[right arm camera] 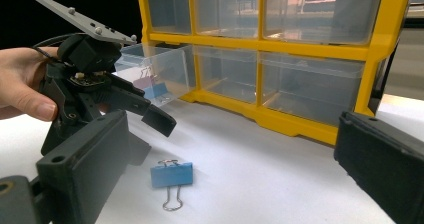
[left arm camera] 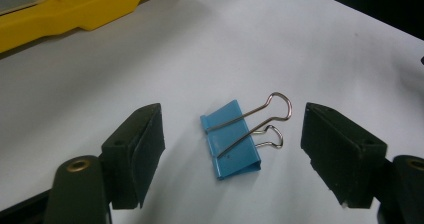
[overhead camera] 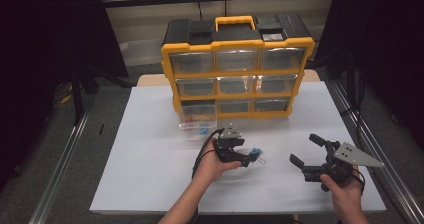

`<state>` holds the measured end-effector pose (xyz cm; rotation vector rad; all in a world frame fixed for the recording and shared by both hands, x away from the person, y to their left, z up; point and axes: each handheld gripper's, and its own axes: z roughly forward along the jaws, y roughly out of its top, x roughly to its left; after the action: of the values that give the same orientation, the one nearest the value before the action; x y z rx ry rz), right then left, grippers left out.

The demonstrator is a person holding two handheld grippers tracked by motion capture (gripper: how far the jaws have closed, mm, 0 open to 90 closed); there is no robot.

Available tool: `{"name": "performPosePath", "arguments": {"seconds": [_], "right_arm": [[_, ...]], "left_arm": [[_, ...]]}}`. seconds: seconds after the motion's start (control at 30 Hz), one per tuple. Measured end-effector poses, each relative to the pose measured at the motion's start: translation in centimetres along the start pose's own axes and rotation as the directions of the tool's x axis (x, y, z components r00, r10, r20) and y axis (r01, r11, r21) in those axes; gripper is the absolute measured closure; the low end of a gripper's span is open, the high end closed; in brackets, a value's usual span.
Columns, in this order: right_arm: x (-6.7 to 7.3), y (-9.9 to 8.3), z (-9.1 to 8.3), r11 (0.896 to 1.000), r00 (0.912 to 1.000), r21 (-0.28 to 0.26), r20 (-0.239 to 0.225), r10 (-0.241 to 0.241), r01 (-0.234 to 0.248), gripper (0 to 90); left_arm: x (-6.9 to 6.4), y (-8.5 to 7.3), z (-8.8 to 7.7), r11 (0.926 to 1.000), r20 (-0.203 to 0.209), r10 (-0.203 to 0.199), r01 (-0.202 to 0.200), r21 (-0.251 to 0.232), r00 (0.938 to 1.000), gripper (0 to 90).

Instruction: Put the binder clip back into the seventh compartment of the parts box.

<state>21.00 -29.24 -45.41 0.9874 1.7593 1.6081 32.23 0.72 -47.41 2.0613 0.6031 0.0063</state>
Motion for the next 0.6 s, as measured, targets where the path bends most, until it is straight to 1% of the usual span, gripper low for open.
{"name": "performPosePath", "arguments": {"seconds": [0.03, 0.1, 0.13, 0.17, 0.2, 0.23, 0.27, 0.33, 0.37, 0.4, 0.43, 0.47, 0.5, 0.53, 0.6], "right_arm": [[0.0, 0.0, 0.01, 1.0, 1.0, 0.0, 0.001, 0.0, 0.0, 1.7], [-0.01, 0.0, 0.05, 1.0, 1.0, -0.001, -0.003, 0.0, 0.0, 1.7], [-0.01, -0.01, 0.05, 1.0, 1.0, 0.0, -0.004, 0.001, -0.001, 1.7], [-0.01, -0.01, 0.06, 1.0, 1.0, 0.0, -0.003, 0.001, -0.001, 1.7], [-0.01, -0.01, 0.08, 1.0, 1.0, 0.001, -0.007, 0.002, -0.002, 1.7], [0.0, -0.01, 0.09, 1.0, 1.0, 0.002, -0.009, 0.003, -0.003, 1.7], [-0.01, -0.02, 0.08, 1.0, 1.0, 0.0, -0.007, 0.002, -0.002, 1.7], [-0.01, -0.02, 0.05, 1.0, 1.0, 0.001, -0.004, 0.002, -0.002, 1.7], [-0.01, -0.02, 0.05, 1.0, 1.0, 0.001, -0.004, 0.002, -0.002, 1.6], [-0.01, -0.02, 0.05, 1.0, 1.0, 0.001, -0.005, 0.002, -0.002, 1.7], [-0.01, -0.02, 0.05, 1.0, 1.0, 0.001, -0.005, 0.001, -0.001, 1.7], [-0.01, -0.02, 0.05, 1.0, 1.0, 0.001, -0.004, 0.002, -0.002, 1.7], [-0.01, -0.01, 0.05, 1.0, 1.0, 0.001, -0.005, 0.002, -0.002, 1.7], [-0.01, -0.01, 0.05, 1.0, 1.0, 0.001, -0.004, 0.001, -0.001, 1.7], [-0.01, -0.01, 0.04, 1.0, 1.0, 0.002, -0.003, 0.002, -0.002, 1.7]], "left_arm": [[-0.17, 0.07, 0.11, 1.0, -0.008, 0.006, -0.006, 0.005, 0.9999, 27.8], [-0.29, 0.17, 0.26, 0.9999, 0.002, 0.01, -0.01, 0.008, 1.0, 29.8], [-0.26, 0.18, 0.35, 0.9998, 0.014, 0.018, -0.018, 0.005, 0.9998, 31.0], [-0.3, 0.2, 0.46, 0.9996, 0.01, 0.026, -0.027, 0.008, 0.9996, 32.2], [-0.36, 0.26, 0.4, 0.9991, -0.003, 0.03, -0.03, 0.029, 0.9995, 33.4], [-0.35, 0.25, 0.54, 0.9987, 0.003, 0.039, -0.039, 0.031, 0.9992, 34.1], [-0.37, 0.24, 0.56, 0.9986, 0.0, 0.041, -0.041, 0.033, 0.9992, 36.3], [-0.34, 0.23, 0.64, 0.9985, 0.002, 0.042, -0.042, 0.035, 0.9991, 37.1], [-0.51, 0.18, 0.73, 0.9988, -0.023, 0.04, -0.039, 0.029, 0.9989, 38.5], [-0.32, 0.15, 0.74, 0.9986, 0.007, 0.044, -0.044, 0.028, 0.999, 39.2], [-0.34, 0.15, 0.71, 0.9986, 0.003, 0.04, -0.04, 0.036, 0.9992, 39.3], [-0.36, 0.11, 0.72, 0.9986, 0.008, 0.034, -0.034, 0.04, 0.9994, 39.9], [-0.44, 0.05, 0.78, 0.9983, -0.019, 0.045, -0.044, 0.039, 0.9988, 40.2], [-0.33, 0.06, 0.76, 0.9977, 0.007, 0.049, -0.049, 0.046, 0.9988, 40.4], [-0.39, 0.04, 0.8, 0.9976, 0.004, 0.051, -0.051, 0.048, 0.9987, 40.7]]}}
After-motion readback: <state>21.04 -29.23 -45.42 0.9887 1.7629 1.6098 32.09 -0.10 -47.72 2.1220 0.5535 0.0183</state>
